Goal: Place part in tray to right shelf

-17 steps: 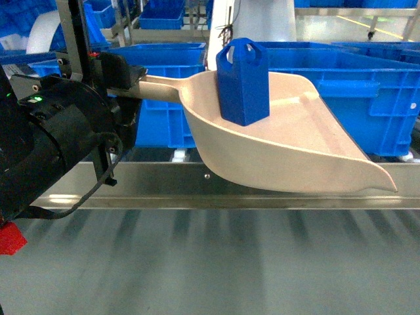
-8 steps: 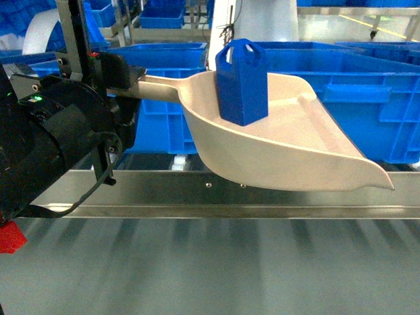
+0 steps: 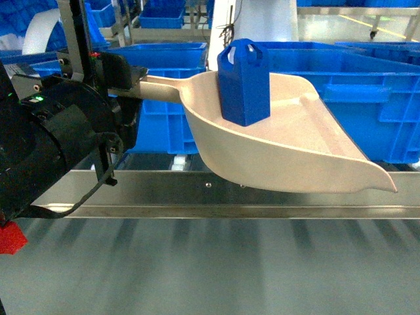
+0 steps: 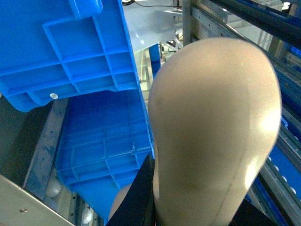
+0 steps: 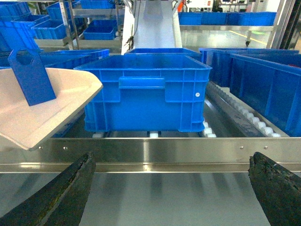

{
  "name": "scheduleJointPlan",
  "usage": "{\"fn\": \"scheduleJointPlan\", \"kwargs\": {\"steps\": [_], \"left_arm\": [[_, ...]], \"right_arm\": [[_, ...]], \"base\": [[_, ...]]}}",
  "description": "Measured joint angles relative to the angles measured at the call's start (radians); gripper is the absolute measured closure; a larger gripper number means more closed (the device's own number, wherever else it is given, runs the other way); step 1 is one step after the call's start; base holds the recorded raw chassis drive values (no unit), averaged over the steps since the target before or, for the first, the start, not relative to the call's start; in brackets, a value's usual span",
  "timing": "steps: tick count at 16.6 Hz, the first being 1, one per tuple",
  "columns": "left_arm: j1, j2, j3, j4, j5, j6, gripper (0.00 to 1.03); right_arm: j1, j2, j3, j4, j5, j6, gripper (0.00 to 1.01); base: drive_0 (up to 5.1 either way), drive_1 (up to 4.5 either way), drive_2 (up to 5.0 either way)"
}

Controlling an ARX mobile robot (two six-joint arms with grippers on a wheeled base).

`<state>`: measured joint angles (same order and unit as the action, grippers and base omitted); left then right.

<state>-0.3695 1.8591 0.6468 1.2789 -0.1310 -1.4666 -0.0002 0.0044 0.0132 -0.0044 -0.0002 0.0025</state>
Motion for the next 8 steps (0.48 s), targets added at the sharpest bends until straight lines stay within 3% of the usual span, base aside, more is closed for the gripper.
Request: {"fn": "scheduleJointPlan", "kwargs": {"steps": [8], "left_arm": [[0.0, 0.0, 0.0, 0.0, 0.0, 0.0, 0.86]], "right_arm": [[0.0, 0.0, 0.0, 0.0, 0.0, 0.0, 0.03]], "base": [[0.0, 0.0, 0.0]]}}
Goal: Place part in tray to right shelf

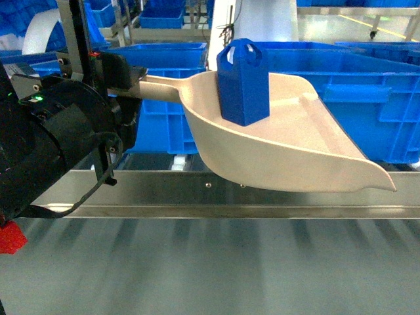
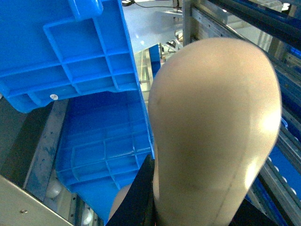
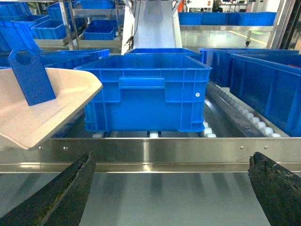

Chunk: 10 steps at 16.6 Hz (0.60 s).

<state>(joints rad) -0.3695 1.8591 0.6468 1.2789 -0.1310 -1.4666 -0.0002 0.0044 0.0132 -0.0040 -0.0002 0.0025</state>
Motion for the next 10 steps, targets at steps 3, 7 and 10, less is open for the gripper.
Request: {"fn": "scheduleJointPlan", "kwargs": {"steps": [3, 7, 10], "left_arm": [[0.0, 0.0, 0.0, 0.0, 0.0, 0.0, 0.86], [0.0, 0.0, 0.0, 0.0, 0.0, 0.0, 0.86], [0.0, 0.0, 0.0, 0.0, 0.0, 0.0, 0.86]], "right_arm": [[0.0, 0.0, 0.0, 0.0, 0.0, 0.0, 0.03], [0.0, 0.0, 0.0, 0.0, 0.0, 0.0, 0.03], [0.0, 0.0, 0.0, 0.0, 0.0, 0.0, 0.03]], "base": [[0.0, 0.0, 0.0], [0.0, 0.0, 0.0], [0.0, 0.0, 0.0]]}}
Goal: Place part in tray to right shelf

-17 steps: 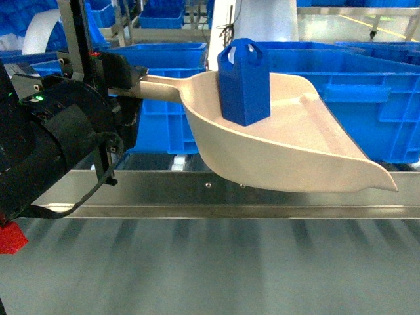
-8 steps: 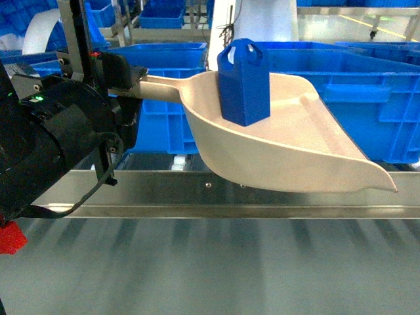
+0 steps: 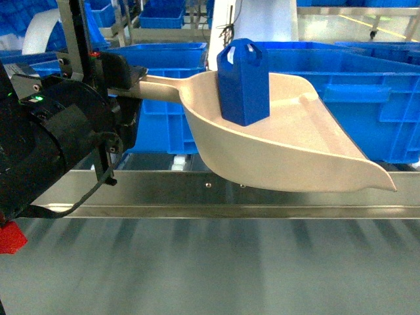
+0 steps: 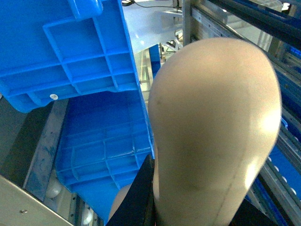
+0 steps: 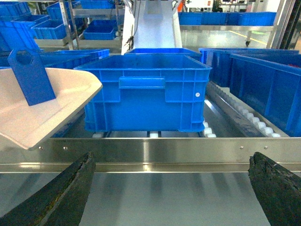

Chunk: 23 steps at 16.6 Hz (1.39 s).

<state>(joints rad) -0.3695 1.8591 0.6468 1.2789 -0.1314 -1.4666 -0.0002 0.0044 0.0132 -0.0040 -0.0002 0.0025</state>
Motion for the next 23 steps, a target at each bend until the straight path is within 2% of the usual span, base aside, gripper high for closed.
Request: {"fn": "scheduleJointPlan", "kwargs": {"steps": [23], "left_arm": [[0.0, 0.0, 0.0, 0.0, 0.0, 0.0, 0.86]], "right_arm": [[0.0, 0.0, 0.0, 0.0, 0.0, 0.0, 0.03]], "base": [[0.0, 0.0, 0.0]]}}
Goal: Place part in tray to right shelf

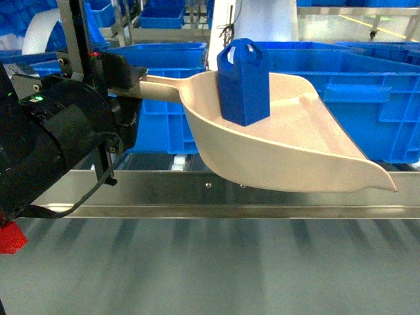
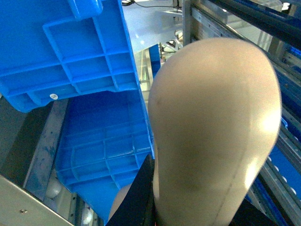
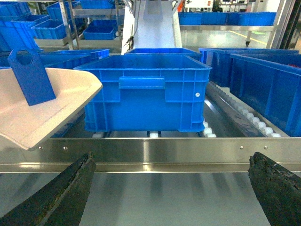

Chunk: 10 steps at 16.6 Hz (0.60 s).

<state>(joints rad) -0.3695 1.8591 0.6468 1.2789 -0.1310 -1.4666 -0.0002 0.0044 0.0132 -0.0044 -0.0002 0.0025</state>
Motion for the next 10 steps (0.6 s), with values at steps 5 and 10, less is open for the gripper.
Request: {"fn": "scheduleJointPlan", "kwargs": {"steps": [5, 10], "left_arm": [[0.0, 0.0, 0.0, 0.0, 0.0, 0.0, 0.86], [0.0, 0.0, 0.0, 0.0, 0.0, 0.0, 0.86]], "right_arm": [[0.0, 0.0, 0.0, 0.0, 0.0, 0.0, 0.03], [0.0, 0.0, 0.0, 0.0, 0.0, 0.0, 0.03]], "base": [[0.0, 0.0, 0.0], [0.0, 0.0, 0.0]]}}
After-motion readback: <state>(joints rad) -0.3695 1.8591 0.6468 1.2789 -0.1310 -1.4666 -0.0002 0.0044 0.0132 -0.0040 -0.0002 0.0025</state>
